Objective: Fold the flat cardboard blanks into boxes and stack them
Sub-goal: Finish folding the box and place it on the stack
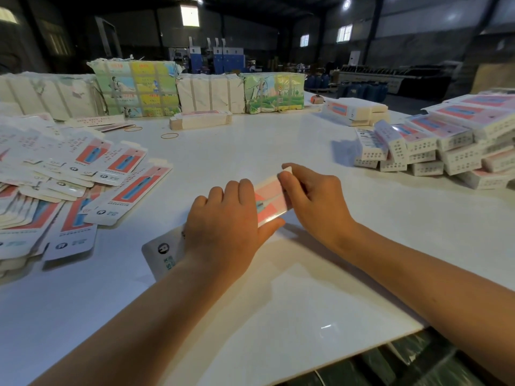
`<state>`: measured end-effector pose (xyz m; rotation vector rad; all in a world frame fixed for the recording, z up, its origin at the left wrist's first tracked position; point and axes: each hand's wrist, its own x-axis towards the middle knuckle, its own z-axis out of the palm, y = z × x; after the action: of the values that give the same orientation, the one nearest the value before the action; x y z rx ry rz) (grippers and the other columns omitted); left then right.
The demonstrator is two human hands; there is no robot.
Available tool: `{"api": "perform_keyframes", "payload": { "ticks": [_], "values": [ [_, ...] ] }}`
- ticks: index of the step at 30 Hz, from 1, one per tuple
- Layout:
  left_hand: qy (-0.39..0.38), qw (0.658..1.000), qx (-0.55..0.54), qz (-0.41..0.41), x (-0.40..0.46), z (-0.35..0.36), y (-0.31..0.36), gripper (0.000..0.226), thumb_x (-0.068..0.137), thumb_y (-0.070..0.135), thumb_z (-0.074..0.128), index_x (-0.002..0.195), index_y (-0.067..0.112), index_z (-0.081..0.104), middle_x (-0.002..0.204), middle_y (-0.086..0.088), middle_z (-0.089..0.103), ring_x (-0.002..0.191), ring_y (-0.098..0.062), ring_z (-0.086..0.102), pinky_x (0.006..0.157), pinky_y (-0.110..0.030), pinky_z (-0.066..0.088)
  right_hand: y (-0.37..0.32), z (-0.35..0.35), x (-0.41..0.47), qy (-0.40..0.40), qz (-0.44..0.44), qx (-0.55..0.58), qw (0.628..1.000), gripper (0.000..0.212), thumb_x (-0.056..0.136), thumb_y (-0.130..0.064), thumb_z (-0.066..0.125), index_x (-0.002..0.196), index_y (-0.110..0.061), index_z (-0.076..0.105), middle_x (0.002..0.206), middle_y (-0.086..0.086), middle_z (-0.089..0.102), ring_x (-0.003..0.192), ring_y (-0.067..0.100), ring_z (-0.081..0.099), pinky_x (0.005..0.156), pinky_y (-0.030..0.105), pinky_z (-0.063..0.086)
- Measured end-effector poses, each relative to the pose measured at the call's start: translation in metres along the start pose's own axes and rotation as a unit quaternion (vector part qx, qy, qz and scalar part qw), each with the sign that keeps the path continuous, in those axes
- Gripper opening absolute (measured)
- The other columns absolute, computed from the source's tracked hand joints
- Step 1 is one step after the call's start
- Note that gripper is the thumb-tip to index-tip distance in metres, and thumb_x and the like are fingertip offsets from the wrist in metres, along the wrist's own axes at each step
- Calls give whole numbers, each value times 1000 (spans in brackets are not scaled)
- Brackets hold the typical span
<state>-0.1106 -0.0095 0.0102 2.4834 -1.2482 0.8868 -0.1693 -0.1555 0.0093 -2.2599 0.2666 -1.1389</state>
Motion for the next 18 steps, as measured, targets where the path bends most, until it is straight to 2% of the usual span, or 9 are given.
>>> {"api": "perform_keyframes", "payload": {
  "ticks": [2,4,7,9,11,12,14,16,18],
  "values": [
    [-3,1000,2,-1,1,0,0,73,76,60,32,96,-3,63,72,-14,61,57,-28,58,51,-28,44,1,1,-2,-12,-20,-23,999,31,101,-23,43,103,-1,65,83,7,69,73,27,64,68,37,49],
    [-3,1000,-1,0,2,1,-2,73,76,60,32,97,-4,63,73,-15,61,57,-29,58,52,-29,45,2,4,-3,-45,0,-23,999,34,101,-24,40,124,-6,56,88,0,64,81,21,64,74,29,50],
    [-13,1000,-6,-19,5,0,-9,83,76,64,23,105,-3,60,81,-16,63,65,-32,60,56,-31,45,0,7,-1,-108,71,86,988,46,101,-27,41,145,-16,34,115,-7,57,103,13,60,89,22,49],
    [-5,999,-3,-40,8,-1,-12,91,73,69,13,113,0,56,90,-15,62,75,-31,60,61,-33,44,1,7,-1,-116,89,166,975,43,100,-24,45,142,-23,37,123,-10,57,110,14,59,95,29,49],
    [4,999,-3,-37,10,2,-16,93,71,70,9,114,1,55,93,-15,61,78,-32,59,63,-33,44,4,8,-3,-139,49,149,978,32,97,-20,50,127,-32,46,112,-12,64,101,9,61,85,18,50],
    [-2,999,-8,-31,11,2,-19,91,72,68,11,112,0,56,89,-16,61,74,-33,59,61,-33,43,4,8,-4,-156,32,134,978,33,95,-20,53,123,-35,45,110,-15,64,99,7,61,82,12,48],
    [-18,1000,-17,-7,11,-1,-24,83,74,65,21,102,-3,59,78,-18,60,62,-34,58,54,-31,40,4,4,-3,-188,11,112,976,43,90,-29,55,129,-36,41,121,-15,61,107,6,58,90,16,46],
    [-4,1000,-19,17,11,-1,-29,73,73,63,37,92,-3,60,68,-17,58,51,-31,55,47,-28,37,6,-1,1,-194,-45,57,978,67,85,-33,53,145,-27,23,148,-9,38,132,9,40,108,26,34],
    [-12,999,-19,31,11,0,-30,65,68,62,56,88,0,59,66,-13,57,49,-28,55,46,-27,38,11,-6,5,-200,-142,-24,969,75,89,-36,51,147,-19,7,158,5,10,145,19,14,117,32,17]
  ]
}}
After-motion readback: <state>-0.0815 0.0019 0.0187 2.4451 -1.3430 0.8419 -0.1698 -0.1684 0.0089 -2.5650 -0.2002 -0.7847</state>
